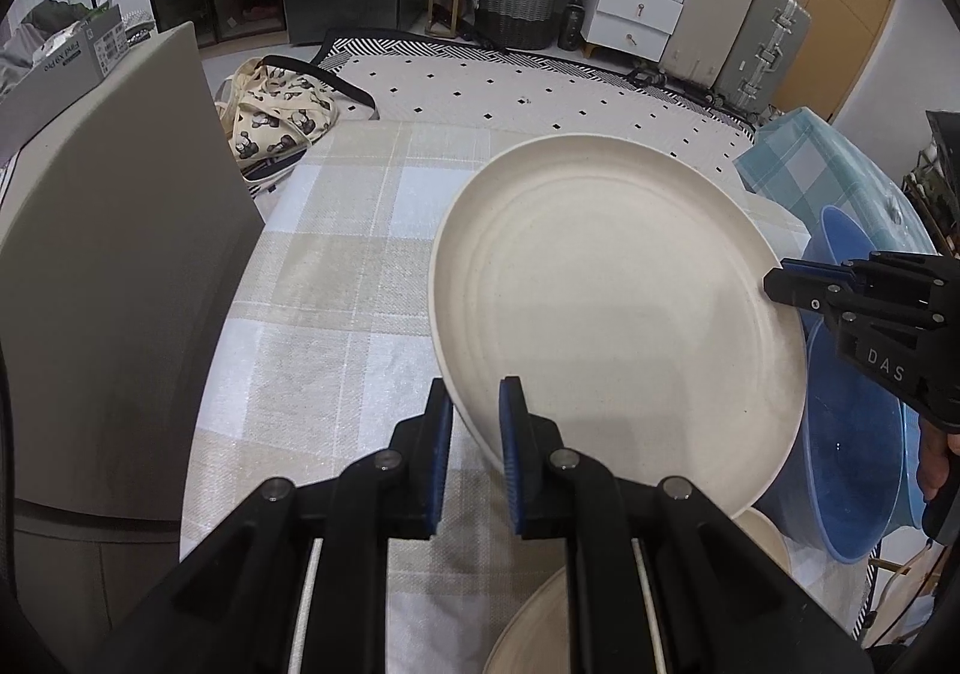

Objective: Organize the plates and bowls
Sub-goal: 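Lift the held cream plates with both tools and carry them toward the blue bowls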

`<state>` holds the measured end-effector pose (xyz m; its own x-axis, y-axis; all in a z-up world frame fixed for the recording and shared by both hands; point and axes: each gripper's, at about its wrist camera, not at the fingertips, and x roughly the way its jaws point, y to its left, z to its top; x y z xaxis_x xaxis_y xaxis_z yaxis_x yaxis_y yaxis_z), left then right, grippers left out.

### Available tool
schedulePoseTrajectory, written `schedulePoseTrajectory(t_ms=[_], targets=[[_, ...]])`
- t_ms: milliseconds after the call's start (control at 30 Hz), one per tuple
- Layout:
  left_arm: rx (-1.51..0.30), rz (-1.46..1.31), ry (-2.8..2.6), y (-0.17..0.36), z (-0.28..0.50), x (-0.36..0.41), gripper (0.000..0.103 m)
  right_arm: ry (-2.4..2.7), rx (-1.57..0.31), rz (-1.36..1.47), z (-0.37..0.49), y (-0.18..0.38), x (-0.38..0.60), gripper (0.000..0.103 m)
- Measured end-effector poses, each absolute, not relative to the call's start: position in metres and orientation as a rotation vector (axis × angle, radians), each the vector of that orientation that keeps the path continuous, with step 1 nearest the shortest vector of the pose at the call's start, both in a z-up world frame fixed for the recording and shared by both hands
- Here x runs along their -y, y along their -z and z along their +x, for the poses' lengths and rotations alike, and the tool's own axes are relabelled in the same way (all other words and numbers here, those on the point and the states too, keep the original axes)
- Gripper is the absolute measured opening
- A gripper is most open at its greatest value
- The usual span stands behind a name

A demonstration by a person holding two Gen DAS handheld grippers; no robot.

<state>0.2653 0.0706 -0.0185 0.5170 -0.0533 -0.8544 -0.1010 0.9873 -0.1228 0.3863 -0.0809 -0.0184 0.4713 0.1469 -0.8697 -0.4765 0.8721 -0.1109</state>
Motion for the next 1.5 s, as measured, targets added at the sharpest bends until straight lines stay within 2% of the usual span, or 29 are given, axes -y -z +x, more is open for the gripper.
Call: schedulePoseTrajectory(t_ms=[1500], targets=[[-0.877, -0.140, 0.040, -0.028, 0.156, -0.088, 0.013, -0.376, -0.820, -0.289, 0.227, -0.038, 0.071, 0.010]])
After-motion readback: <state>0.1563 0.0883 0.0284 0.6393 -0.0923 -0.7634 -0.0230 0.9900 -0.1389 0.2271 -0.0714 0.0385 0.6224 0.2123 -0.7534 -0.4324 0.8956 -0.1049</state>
